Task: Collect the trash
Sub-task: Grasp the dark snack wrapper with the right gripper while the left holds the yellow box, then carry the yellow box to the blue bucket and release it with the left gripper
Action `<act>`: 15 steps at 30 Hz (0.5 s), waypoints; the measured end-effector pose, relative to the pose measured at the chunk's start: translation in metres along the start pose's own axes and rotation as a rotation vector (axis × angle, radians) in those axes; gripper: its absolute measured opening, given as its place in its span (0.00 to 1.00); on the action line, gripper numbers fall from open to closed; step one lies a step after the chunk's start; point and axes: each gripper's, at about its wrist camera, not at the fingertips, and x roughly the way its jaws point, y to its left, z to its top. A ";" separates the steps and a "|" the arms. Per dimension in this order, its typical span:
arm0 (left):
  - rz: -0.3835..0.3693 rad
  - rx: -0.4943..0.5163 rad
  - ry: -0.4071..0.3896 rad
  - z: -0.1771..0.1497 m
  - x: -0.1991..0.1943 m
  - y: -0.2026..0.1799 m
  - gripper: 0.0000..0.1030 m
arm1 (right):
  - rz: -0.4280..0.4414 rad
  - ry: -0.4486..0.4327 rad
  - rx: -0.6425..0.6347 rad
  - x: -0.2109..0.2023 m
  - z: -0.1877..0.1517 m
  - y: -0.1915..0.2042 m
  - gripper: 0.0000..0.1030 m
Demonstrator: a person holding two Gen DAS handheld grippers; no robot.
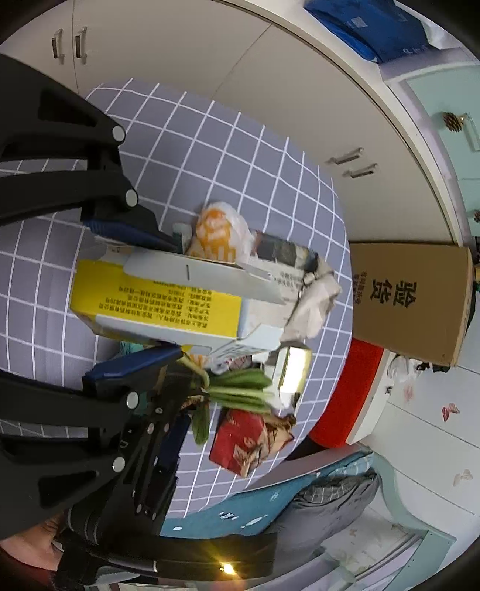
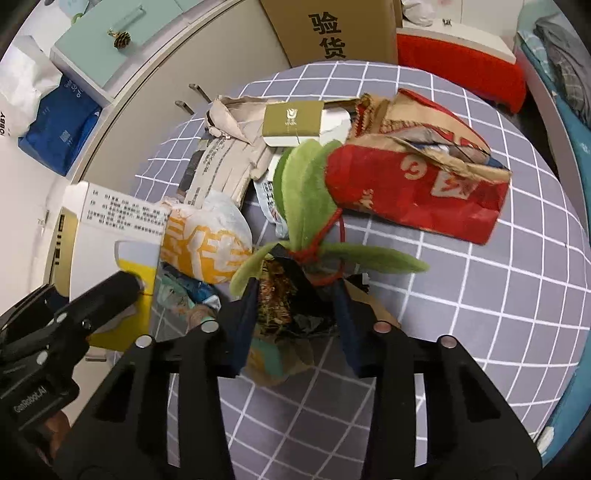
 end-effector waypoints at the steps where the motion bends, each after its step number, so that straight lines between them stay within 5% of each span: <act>1: -0.004 -0.001 0.000 0.001 -0.001 -0.002 0.50 | 0.016 0.000 0.003 -0.003 -0.001 -0.001 0.28; 15: -0.026 0.068 -0.053 0.007 -0.035 -0.056 0.50 | 0.038 -0.107 0.034 -0.081 -0.021 -0.028 0.22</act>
